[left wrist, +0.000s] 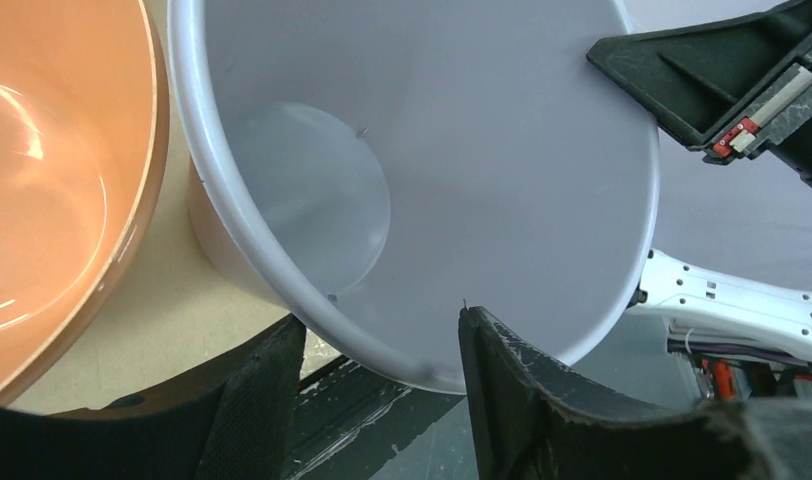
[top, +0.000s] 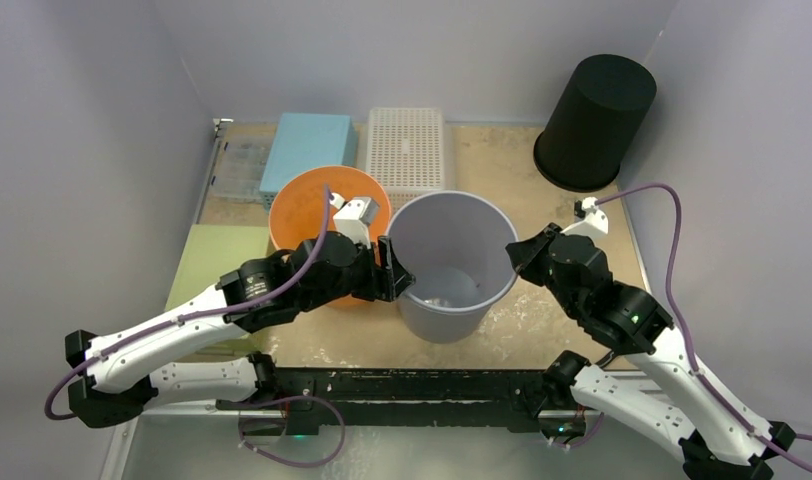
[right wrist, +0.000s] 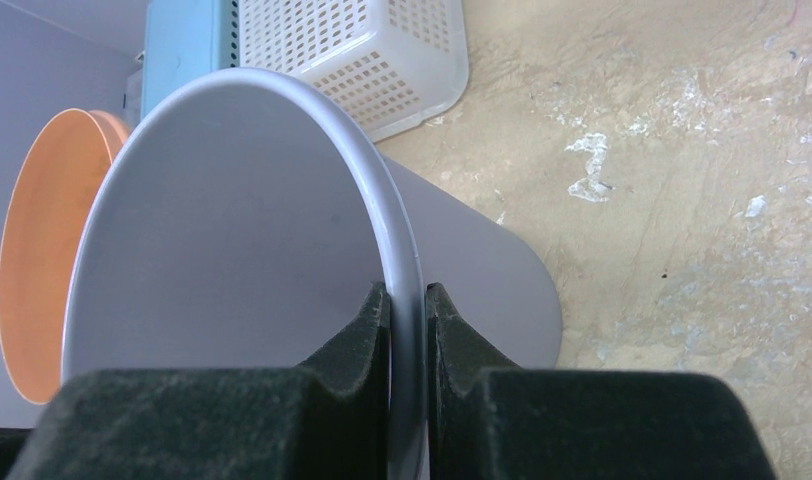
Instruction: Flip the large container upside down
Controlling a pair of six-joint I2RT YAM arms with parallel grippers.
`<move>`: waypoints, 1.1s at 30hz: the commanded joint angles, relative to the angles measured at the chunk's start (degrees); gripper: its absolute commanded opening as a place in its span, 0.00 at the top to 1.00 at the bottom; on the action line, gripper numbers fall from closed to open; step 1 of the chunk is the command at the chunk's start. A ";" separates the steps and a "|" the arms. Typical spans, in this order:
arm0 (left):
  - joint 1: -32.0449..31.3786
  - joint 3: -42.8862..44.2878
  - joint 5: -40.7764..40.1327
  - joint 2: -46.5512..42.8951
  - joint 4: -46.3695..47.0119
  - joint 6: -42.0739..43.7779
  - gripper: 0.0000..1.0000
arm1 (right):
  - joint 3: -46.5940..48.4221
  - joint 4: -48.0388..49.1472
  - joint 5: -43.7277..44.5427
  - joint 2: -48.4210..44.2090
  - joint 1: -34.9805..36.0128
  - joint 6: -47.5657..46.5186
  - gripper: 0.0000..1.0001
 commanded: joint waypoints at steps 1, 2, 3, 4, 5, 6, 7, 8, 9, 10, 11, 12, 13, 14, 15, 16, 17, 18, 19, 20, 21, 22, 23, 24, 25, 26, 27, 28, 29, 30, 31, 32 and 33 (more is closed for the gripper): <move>-1.65 -1.71 -4.44 -0.43 3.06 -3.23 0.46 | 2.89 2.11 -0.12 -0.87 0.21 1.02 1.00; -1.85 -2.29 -4.70 -0.47 3.63 -3.52 0.48 | 2.92 2.19 -0.37 -1.00 0.22 0.97 1.00; -2.09 -2.93 -5.01 -0.54 4.37 -3.89 0.49 | 2.90 2.31 -0.74 -1.16 0.16 0.74 1.00; -2.28 -3.65 -5.40 -0.69 5.10 -4.27 0.50 | 2.83 2.44 -1.19 -1.42 0.18 0.60 1.00; -2.40 -4.34 -6.04 -0.82 6.07 -4.67 0.50 | 2.69 2.63 -1.68 -1.86 0.20 0.15 0.98; -2.50 -4.92 -6.60 -0.99 6.55 -5.25 0.50 | 2.55 2.86 -2.31 -2.30 0.21 -0.43 0.93; -2.50 -5.44 -7.14 -1.25 7.07 -5.65 0.50 | 2.44 3.10 -2.77 -2.81 0.20 -1.01 0.90; -2.55 -6.05 -7.52 -1.58 7.66 -6.09 0.50 | 2.38 2.84 -3.02 -3.39 0.20 -1.36 0.87; -2.60 -6.81 -8.11 -1.91 8.32 -6.57 0.50 | 2.41 2.34 -3.12 -3.77 0.20 -1.43 0.86; -2.61 -7.52 -8.54 -2.19 9.17 -7.10 0.50 | 2.49 1.69 -3.08 -4.08 0.18 -1.44 0.84; -2.60 -8.52 -8.83 -2.50 10.04 -7.50 0.50 | 2.52 1.12 -3.13 -4.39 0.16 -1.51 0.83; -2.59 -9.31 -8.95 -2.84 10.99 -7.75 0.50 | 2.61 0.74 -3.29 -4.62 0.20 -1.54 0.82; -2.59 -9.92 -9.11 -2.90 11.65 -7.94 0.50 | 2.63 0.60 -3.55 -4.78 0.20 -1.73 0.80; -2.60 -10.28 -9.36 -3.03 12.09 -8.13 0.51 | 2.64 0.70 -4.53 -4.86 0.22 -2.12 0.77; -2.59 -10.56 -9.62 -3.04 12.34 -8.28 0.51 | 2.55 0.94 -5.52 -4.77 0.22 -2.58 0.73; -2.60 -10.66 -9.89 -2.92 12.41 -8.44 0.51 | 2.51 1.26 -6.56 -4.63 0.16 -3.17 0.69; -2.65 -10.63 -10.08 -2.76 12.36 -8.44 0.52 | 2.44 1.68 -7.71 -4.39 0.16 -3.75 0.64; -2.60 -10.59 -10.21 -2.56 12.20 -8.42 0.53 | 2.48 1.83 -8.51 -4.09 0.22 -4.14 0.58; -2.61 -10.51 -10.31 -2.34 11.98 -8.27 0.54 | 2.62 1.77 -9.16 -3.81 0.24 -4.42 0.55; -2.59 -10.38 -10.39 -2.08 11.61 -8.12 0.56 | 2.84 1.72 -9.68 -3.59 0.20 -4.70 0.52; -2.64 -10.18 -10.48 -1.83 11.09 -8.00 0.57 | 3.04 1.71 -10.18 -3.46 0.17 -5.00 0.49; -2.60 -9.93 -10.57 -1.58 10.62 -7.97 0.59 | 3.14 1.86 -10.67 -3.37 0.22 -5.10 0.47; -2.60 -9.75 -10.66 -1.34 10.19 -7.92 0.61 | 3.16 2.02 -11.01 -3.35 0.21 -5.05 0.45; -2.59 -9.61 -10.74 -1.03 9.78 -7.90 0.63 | 3.24 1.92 -11.10 -3.28 0.25 -5.02 0.44; -2.65 -9.55 -10.72 -0.88 9.38 -7.96 0.64 | 3.32 1.61 -11.06 -3.17 0.16 -4.86 0.44; -2.64 -9.50 -10.72 -0.78 9.12 -7.94 0.66 | 3.45 1.39 -10.97 -3.28 0.15 -4.62 0.44; -2.63 -9.41 -10.76 -0.70 8.75 -7.91 0.68 | 3.42 1.24 -11.05 -3.41 0.19 -4.47 0.44; -2.66 -9.39 -10.87 -0.69 8.27 -8.04 0.70 | 3.37 1.49 -11.40 -3.55 0.16 -4.33 0.44; -2.68 -9.32 -11.13 -0.68 7.72 -8.18 0.71 | 3.41 1.83 -11.91 -3.68 0.16 -4.23 0.44; -2.68 -9.15 -11.20 -0.61 7.28 -8.28 0.72 | 3.58 1.93 -12.36 -3.77 0.15 -4.03 0.44; -2.68 -9.10 -11.20 -0.57 6.98 -8.19 0.73 | 3.78 2.16 -12.80 -3.80 0.15 -3.85 0.43; -2.68 -8.99 -11.20 -0.46 6.65 -8.11 0.74 | 4.00 2.22 -13.12 -3.63 0.18 -3.87 0.43; -2.72 -8.85 -11.20 -0.38 6.30 -8.06 0.74 | 4.23 2.23 -13.32 -3.42 0.22 -3.90 0.42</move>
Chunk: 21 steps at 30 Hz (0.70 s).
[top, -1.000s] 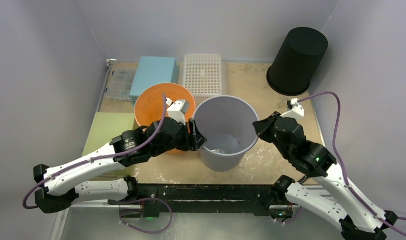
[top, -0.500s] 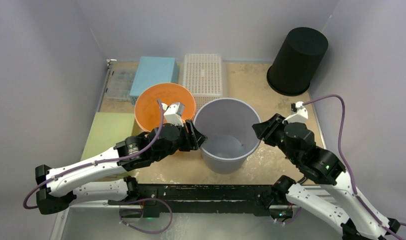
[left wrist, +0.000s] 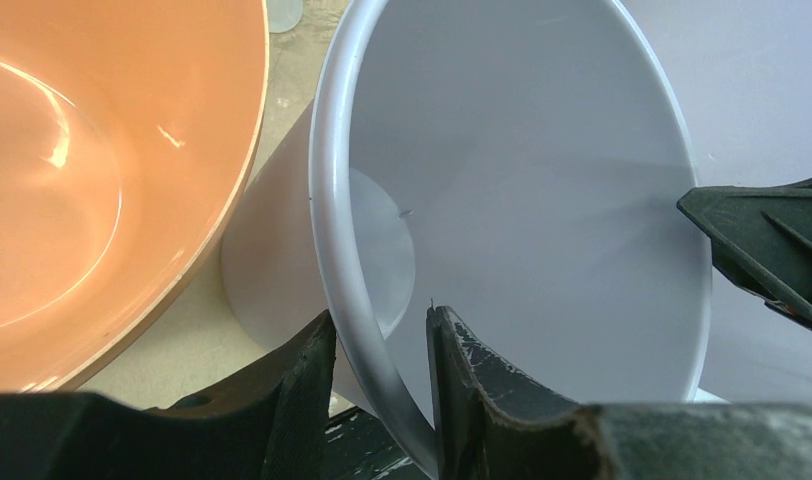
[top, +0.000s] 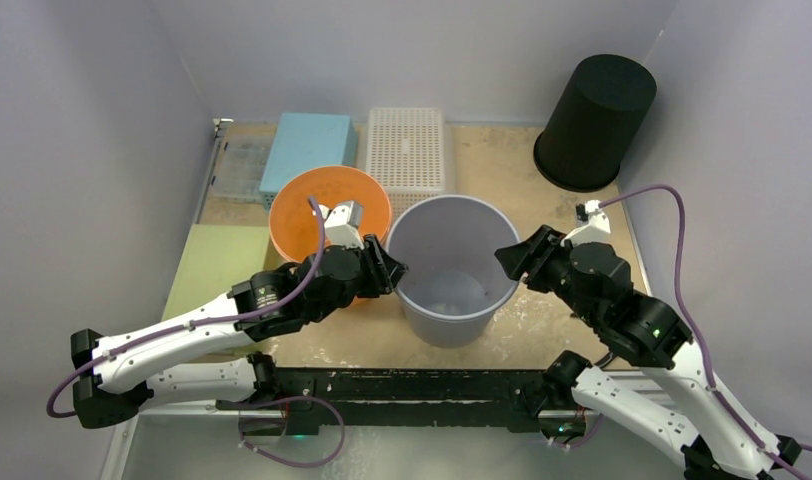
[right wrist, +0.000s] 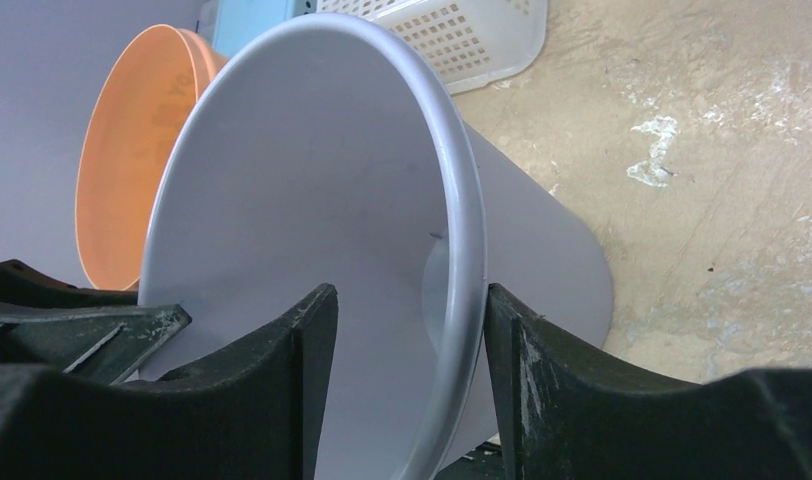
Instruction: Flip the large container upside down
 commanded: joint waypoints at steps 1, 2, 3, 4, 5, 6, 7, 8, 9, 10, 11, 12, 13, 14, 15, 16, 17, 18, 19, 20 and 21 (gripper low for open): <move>-0.36 0.70 0.69 1.62 -3.54 0.49 0.74 | 2.99 3.13 -4.06 0.68 0.28 0.39 0.42; -0.37 0.74 0.69 1.72 -3.76 0.56 0.75 | 3.19 3.19 -4.12 1.05 0.24 0.42 0.42; -0.34 0.75 0.69 1.82 -3.89 0.67 0.75 | 3.39 3.24 -4.16 1.57 0.25 0.37 0.42; -0.33 0.75 0.75 1.98 -4.00 0.74 0.75 | 3.49 3.36 -4.48 1.98 0.25 0.20 0.42; -0.36 0.81 0.81 2.08 -4.12 0.83 0.76 | 3.66 3.39 -4.67 2.60 0.26 0.06 0.42; -0.40 0.89 0.92 2.19 -4.17 0.91 0.76 | 3.95 3.38 -4.65 3.10 0.24 -0.04 0.42; -0.41 0.98 0.95 2.29 -4.38 1.00 0.76 | 4.33 3.29 -4.55 3.70 0.29 -0.17 0.41; -0.42 1.05 0.95 2.38 -4.62 1.04 0.77 | 4.84 3.27 -4.40 4.24 0.25 -0.51 0.41; -0.41 1.09 0.83 2.38 -4.81 1.09 0.77 | 5.47 3.25 -4.33 4.77 0.25 -0.92 0.40; -0.41 1.10 0.76 2.39 -5.01 1.07 0.77 | 6.23 3.25 -4.23 5.47 0.30 -1.61 0.39; -0.41 1.10 0.63 2.37 -5.17 0.94 0.77 | 7.28 2.96 -3.95 6.27 0.25 -2.19 0.38; -0.41 1.17 0.52 2.38 -5.35 0.89 0.77 | 8.36 2.50 -3.43 7.09 0.24 -2.65 0.37; -0.43 1.23 0.44 2.39 -5.47 0.92 0.77 | 9.34 2.35 -3.23 8.12 0.20 -3.22 0.37; -0.48 1.19 0.42 2.44 -5.42 0.92 0.77 | 10.44 2.23 -3.33 8.76 0.16 -3.98 0.35; -0.42 1.22 0.50 2.47 -5.41 0.92 0.77 | 11.49 2.04 -3.37 9.50 0.11 -4.64 0.35; -0.45 1.33 0.57 2.56 -5.39 0.94 0.77 | 12.46 1.90 -3.64 10.17 -0.05 -5.07 0.34; -0.46 1.40 0.64 2.68 -5.33 1.08 0.77 | 13.25 1.95 -4.16 10.80 -0.26 -6.02 0.32; -0.41 1.51 0.68 2.91 -5.32 1.18 0.77 | 13.87 1.69 -4.59 11.70 -0.48 -6.40 0.32; -0.43 1.61 0.76 3.12 -5.32 1.18 0.77 | 14.30 1.36 -5.10 12.30 -0.92 -6.74 0.31; -0.41 1.76 0.77 3.27 -5.28 1.23 0.78 | 14.43 1.45 -6.02 12.85 -1.46 -7.35 0.31; -0.49 1.80 0.82 3.47 -5.20 1.22 0.78 | 14.35 1.52 -6.99 13.24 -2.40 -7.75 0.30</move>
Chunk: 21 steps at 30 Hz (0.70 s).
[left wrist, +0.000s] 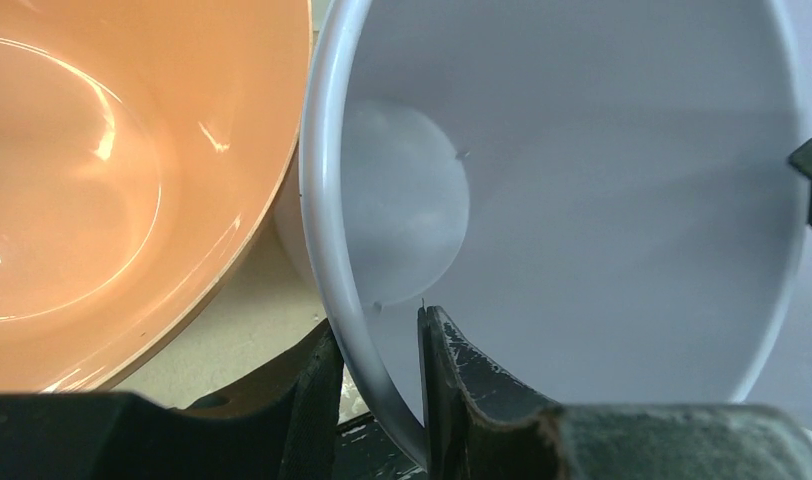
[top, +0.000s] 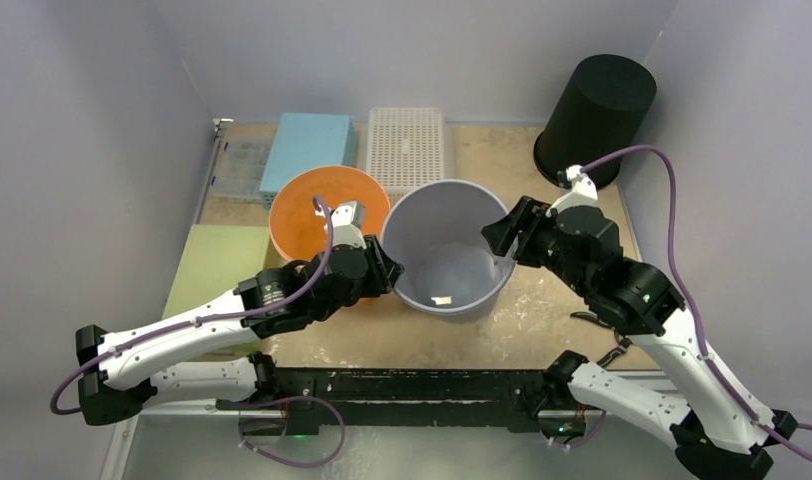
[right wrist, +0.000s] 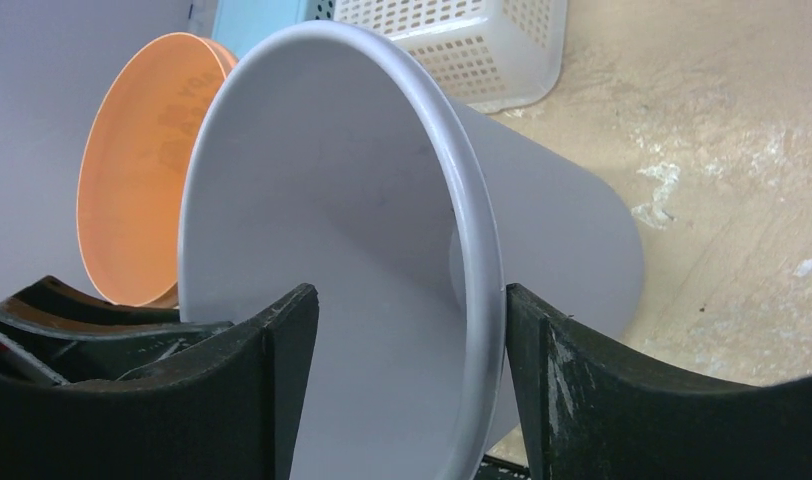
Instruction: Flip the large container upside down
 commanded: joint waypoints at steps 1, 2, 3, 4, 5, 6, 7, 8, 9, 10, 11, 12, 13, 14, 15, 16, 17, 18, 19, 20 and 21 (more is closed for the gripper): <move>-0.51 0.57 3.09 2.02 -1.68 1.59 0.78 | 2.32 3.41 -6.75 1.95 -2.83 -3.18 0.30; -0.50 0.57 3.09 2.06 -1.63 1.63 0.78 | 1.79 3.86 -8.80 2.14 -4.70 -4.19 0.30; -0.58 0.57 3.09 2.05 -1.59 1.61 0.78 | 1.32 4.35 -11.10 2.24 -7.19 -5.20 0.29; -0.58 0.62 3.09 2.07 -1.53 1.57 0.78 | 0.87 4.74 -13.53 2.37 -9.49 -6.13 0.29; -0.66 0.59 3.01 2.07 -1.42 1.57 0.78 | 0.45 5.29 -15.48 2.32 -11.60 -6.89 0.29; -0.68 0.69 3.00 2.07 -1.29 1.55 0.78 | 0.08 5.82 -17.07 2.35 -13.03 -7.50 0.29; -0.75 0.71 2.96 2.07 -1.24 1.51 0.79 | -0.08 6.35 -17.58 2.43 -14.07 -8.05 0.28; -0.76 0.72 2.85 2.11 -1.23 1.51 0.79 | -0.19 6.82 -19.31 2.71 -14.65 -8.44 0.28; -0.76 0.82 2.76 2.11 -1.23 1.49 0.79 | -0.20 7.39 -20.60 2.95 -15.06 -8.80 0.28; -0.76 0.93 2.68 2.23 -1.28 1.63 0.79 | -0.20 7.78 -21.70 3.20 -15.37 -9.18 0.28; -0.73 1.02 2.53 2.23 -1.31 1.58 0.79 | -0.08 8.01 -22.89 3.52 -15.72 -9.34 0.29; -0.75 1.03 2.42 2.25 -1.32 1.58 0.79 | -0.10 8.44 -24.25 3.64 -16.45 -9.38 0.30; -0.80 1.06 2.27 2.32 -1.36 1.64 0.79 | -0.23 8.92 -25.65 3.52 -16.91 -9.40 0.31; -0.76 1.07 2.11 2.38 -1.40 1.50 0.79 | -0.35 9.22 -27.05 3.44 -17.24 -9.33 0.32; -0.76 1.13 1.94 2.42 -1.59 1.42 0.79 | -0.51 9.35 -28.39 3.25 -17.47 -9.31 0.33; -0.78 1.20 1.62 2.49 -1.85 1.27 0.79 | -0.55 9.31 -29.51 3.04 -17.52 -9.39 0.35; -0.76 1.23 1.29 2.44 -2.34 0.87 0.80 | -0.55 9.27 -30.63 2.90 -17.53 -9.58 0.35; -0.76 1.16 0.88 2.42 -2.58 0.65 0.80 | -0.63 9.21 -31.64 2.65 -17.55 -9.84 0.35; -0.76 1.11 0.25 2.36 -3.38 -0.06 0.81 | -0.64 9.03 -32.53 2.48 -17.58 -9.99 0.35; -0.76 1.04 -0.39 2.29 -4.08 -0.66 0.82 | -0.68 8.63 -33.15 2.33 -17.60 -9.99 0.36; -0.77 0.94 -1.01 2.14 -4.59 -1.18 0.82 | -0.79 8.22 -33.84 2.33 -17.58 -10.14 0.36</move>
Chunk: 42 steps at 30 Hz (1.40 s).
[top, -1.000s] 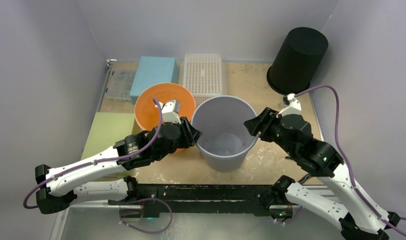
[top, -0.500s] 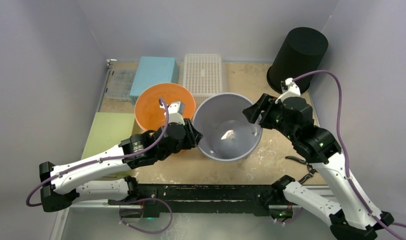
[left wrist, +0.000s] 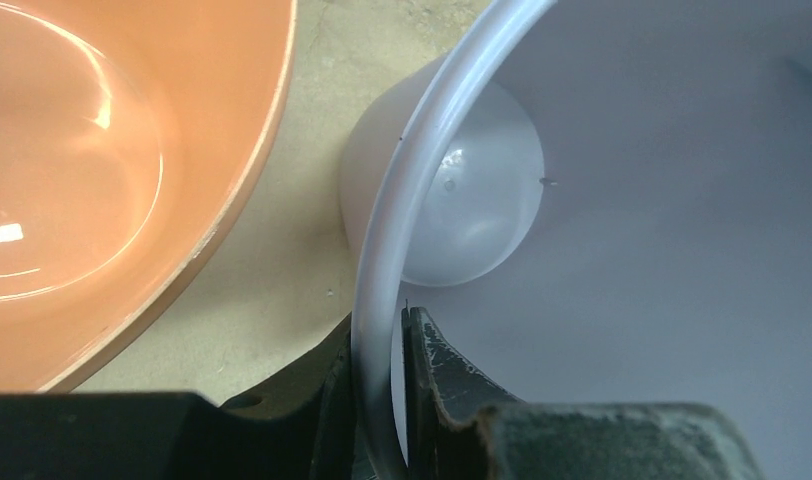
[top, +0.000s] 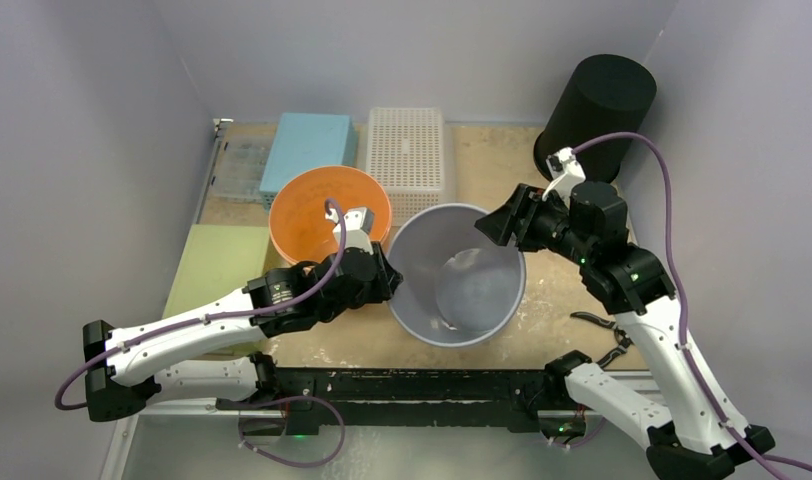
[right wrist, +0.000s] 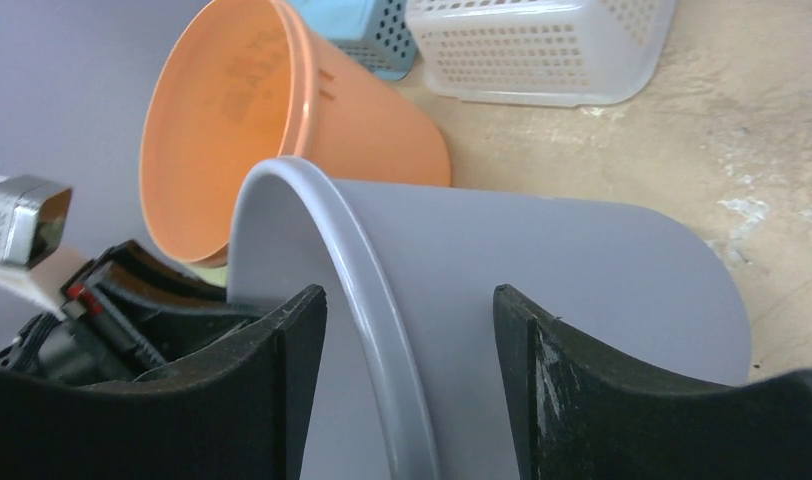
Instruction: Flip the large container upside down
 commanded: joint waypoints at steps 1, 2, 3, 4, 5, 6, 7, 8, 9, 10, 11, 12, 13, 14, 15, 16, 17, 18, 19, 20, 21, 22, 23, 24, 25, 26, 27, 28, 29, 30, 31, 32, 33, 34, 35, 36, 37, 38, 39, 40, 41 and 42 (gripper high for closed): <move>-0.30 0.69 -3.14 -0.32 -3.23 -1.75 0.83 | -0.31 0.94 -7.10 -1.19 -0.31 -2.07 0.38; -0.30 0.40 -3.54 -0.56 -3.48 -2.04 0.83 | -0.51 0.52 -7.47 -1.24 -0.32 -2.25 0.39; -0.34 0.22 -3.82 -0.91 -3.51 -2.26 0.83 | -0.70 0.12 -7.52 -1.31 -0.30 -2.41 0.41; -0.31 0.04 -4.04 -1.05 -3.54 -2.49 0.84 | -0.87 -0.17 -7.58 -1.47 -0.26 -2.61 0.45; -0.30 0.01 -4.22 -1.14 -3.67 -2.56 0.84 | -0.90 -0.37 -7.73 -1.56 -0.31 -2.74 0.48; -0.32 0.08 -4.33 -1.04 -3.81 -2.64 0.84 | -0.95 -0.39 -8.19 -1.65 -0.28 -3.01 0.50; -0.25 0.05 -4.35 -1.01 -3.84 -2.57 0.84 | -0.87 -0.49 -9.12 -1.56 -0.31 -3.26 0.52; -0.29 0.12 -4.35 -0.84 -3.90 -2.60 0.85 | -0.65 -0.61 -9.69 -1.40 -0.32 -3.49 0.54; -0.31 0.25 -4.35 -0.62 -3.94 -2.49 0.85 | -0.50 -0.67 -10.19 -1.28 -0.32 -3.66 0.57; -0.30 0.27 -4.35 -0.41 -4.02 -2.56 0.85 | -0.29 -0.73 -10.70 -1.22 -0.31 -3.88 0.58; -0.34 0.27 -4.36 -0.23 -4.03 -2.56 0.85 | -0.09 -0.59 -11.44 -1.14 -0.32 -4.15 0.59; -0.30 0.23 -4.35 0.06 -4.03 -2.65 0.85 | 0.08 -0.30 -12.70 -1.08 -0.32 -4.55 0.58; -0.30 0.26 -4.35 0.29 -4.03 -2.65 0.85 | 0.33 0.02 -14.22 -1.00 -0.27 -4.92 0.57; -0.30 0.27 -4.34 0.44 -4.03 -2.65 0.86 | 0.47 0.49 -15.70 -0.90 -0.27 -5.04 0.56; -0.34 0.26 -4.30 0.68 -3.99 -2.65 0.86 | 0.57 0.61 -16.61 -0.81 -0.26 -4.96 0.56; -0.30 0.22 -4.33 0.86 -4.03 -2.69 0.86 | 0.60 0.99 -17.37 -0.75 -0.25 -4.69 0.56; -0.31 0.22 -4.35 0.93 -4.03 -2.67 0.86 | 0.44 1.36 -18.17 -0.66 -0.31 -4.62 0.56; -0.30 0.20 -4.39 0.98 -3.95 -2.75 0.86 | 0.23 1.66 -19.12 -0.52 -0.24 -4.55 0.56; -0.31 0.18 -4.46 0.97 -3.94 -2.80 0.86 | -0.03 2.00 -19.79 -0.51 -0.31 -4.32 0.59; -0.33 0.14 -4.56 0.94 -4.01 -2.86 0.86 | -0.35 2.31 -20.36 -0.41 -0.31 -4.18 0.62; -0.40 0.10 -4.61 0.87 -4.01 -2.94 0.86 | -0.57 2.41 -20.85 -0.29 -0.32 -4.05 0.66; -0.39 0.03 -4.68 0.79 -4.03 -3.04 0.86 | -0.90 2.49 -21.13 -0.14 -0.28 -3.94 0.68; -0.39 -0.11 -4.74 0.58 -4.03 -3.12 0.87 | -1.21 2.76 -21.48 -0.11 -0.31 -3.72 0.69; -0.39 -0.28 -4.85 0.45 -4.03 -3.23 0.87 | -1.52 3.17 -22.08 -0.13 -0.32 -3.40 0.69; -0.39 -0.46 -4.94 0.23 -3.97 -3.33 0.88 | -1.90 3.77 -22.67 -0.15 -0.25 -2.99 0.71; -0.39 -0.66 -4.96 0.01 -3.76 -3.35 0.89 | -2.22 4.14 -23.27 -0.08 -0.31 -2.49 0.74; -0.39 -0.92 -5.01 -0.26 -3.55 -3.35 0.89 | -2.42 4.40 -23.56 0.07 -0.29 -2.22 0.78; -0.39 -1.02 -5.05 -0.42 -3.43 -3.35 0.90 | -2.55 4.63 -23.94 0.14 -0.27 -2.07 0.81; -0.43 -1.06 -5.08 -0.53 -3.40 -3.41 0.90 | -2.57 5.03 -24.36 0.25 -0.29 -1.93 0.81; -0.40 -1.15 -5.13 -0.54 -3.35 -3.43 0.90 | -2.58 5.37 -24.82 0.28 -0.32 -1.73 0.82; -0.39 -1.15 -5.14 -0.55 -3.33 -3.36 0.90 | -2.53 5.71 -25.06 0.20 -0.32 -1.62 0.87; -0.39 -1.23 -5.14 -0.55 -3.19 -3.35 0.91 | -2.31 5.87 -25.02 0.25 -0.32 -1.61 0.92; -0.39 -1.33 -5.02 -0.74 -2.97 -3.34 0.91 | -1.86 5.70 -24.61 0.24 -0.31 -1.82 0.96; -0.53 -1.46 -4.78 -0.77 -2.38 -3.08 0.90 | -1.30 5.29 -23.63 0.37 -0.30 -2.25 1.00; -0.53 -1.68 -4.34 -0.98 -1.33 -2.63 0.88 | -0.74 4.61 -22.36 0.51 -0.32 -2.82 1.00; -0.68 -2.01 -3.83 -1.30 -0.07 -2.19 0.84 | -0.02 3.61 -20.35 0.62 -0.28 -3.44 1.00; -0.65 -2.36 -3.15 -1.59 1.54 -1.60 0.80 | 0.58 2.45 -17.78 0.64 -0.32 -3.94 1.00; -0.77 -2.74 -2.23 -2.07 3.16 -0.93 0.74 | 1.27 1.33 -15.41 0.65 -0.28 -4.54 1.00; -0.74 -2.96 -1.40 -2.58 4.71 -0.34 0.68 | 1.89 0.30 -12.91 0.72 -0.30 -5.39 1.00; -0.78 -3.19 -0.61 -3.15 6.04 0.38 0.62 | 2.77 -0.81 -10.74 0.74 -0.29 -6.07 1.00; -0.78 -3.17 0.03 -3.61 7.15 0.91 0.57 | 3.63 -1.64 -8.47 0.67 -0.29 -6.58 1.00; -0.74 -3.12 0.53 -4.11 7.89 1.36 0.54 | 4.36 -2.09 -6.52 0.60 -0.27 -7.13 1.00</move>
